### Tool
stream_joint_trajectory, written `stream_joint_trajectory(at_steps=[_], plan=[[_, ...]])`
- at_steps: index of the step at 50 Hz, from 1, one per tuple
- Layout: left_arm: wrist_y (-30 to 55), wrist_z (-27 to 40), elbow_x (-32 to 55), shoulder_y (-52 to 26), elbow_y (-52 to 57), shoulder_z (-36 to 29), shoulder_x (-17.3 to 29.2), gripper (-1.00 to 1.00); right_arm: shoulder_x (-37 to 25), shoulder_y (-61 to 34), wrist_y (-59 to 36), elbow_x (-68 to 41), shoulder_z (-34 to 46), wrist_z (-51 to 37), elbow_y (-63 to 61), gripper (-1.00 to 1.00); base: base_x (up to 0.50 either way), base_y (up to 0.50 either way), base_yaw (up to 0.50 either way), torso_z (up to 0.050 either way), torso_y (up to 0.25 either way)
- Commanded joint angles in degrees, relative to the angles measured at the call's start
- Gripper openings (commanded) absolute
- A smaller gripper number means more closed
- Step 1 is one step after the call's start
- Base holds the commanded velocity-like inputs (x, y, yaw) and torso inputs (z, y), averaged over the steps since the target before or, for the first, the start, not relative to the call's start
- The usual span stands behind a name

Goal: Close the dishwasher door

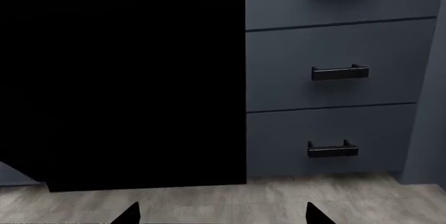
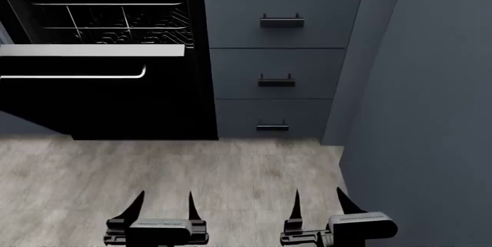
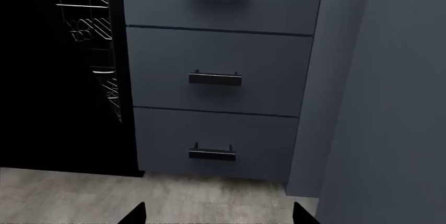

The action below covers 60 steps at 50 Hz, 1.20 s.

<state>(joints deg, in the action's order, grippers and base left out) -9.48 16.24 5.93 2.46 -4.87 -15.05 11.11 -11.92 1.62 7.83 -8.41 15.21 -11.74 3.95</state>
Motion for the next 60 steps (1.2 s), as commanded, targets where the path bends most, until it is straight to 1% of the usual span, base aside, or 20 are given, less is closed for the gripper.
stream_joint_trajectory(at_steps=[1, 28, 60], plan=[[-0.82, 0.66, 0.22, 0.33, 0.56, -0.04, 0.2, 1.0, -0.26, 0.2, 0.79, 1.02, 0.44, -0.91, -0.11, 1.0, 0.0, 0.0, 0.0, -0.05, 0.0], [-2.42, 1.38, 0.2, 1.22, 0.37, -1.0, 1.11, 1.0, -1.17, 1.3, 0.78, 0.83, 1.07, -2.38, -2.74, 1.0, 0.0, 0.0, 0.0, -0.05, 0.0], [-3.1, 2.26, 0.45, 1.64, 0.24, -2.08, 1.89, 1.0, -1.88, 1.77, 1.16, 0.47, 1.98, -3.29, -3.08, 1.0, 0.0, 0.0, 0.0, -0.05, 0.0]])
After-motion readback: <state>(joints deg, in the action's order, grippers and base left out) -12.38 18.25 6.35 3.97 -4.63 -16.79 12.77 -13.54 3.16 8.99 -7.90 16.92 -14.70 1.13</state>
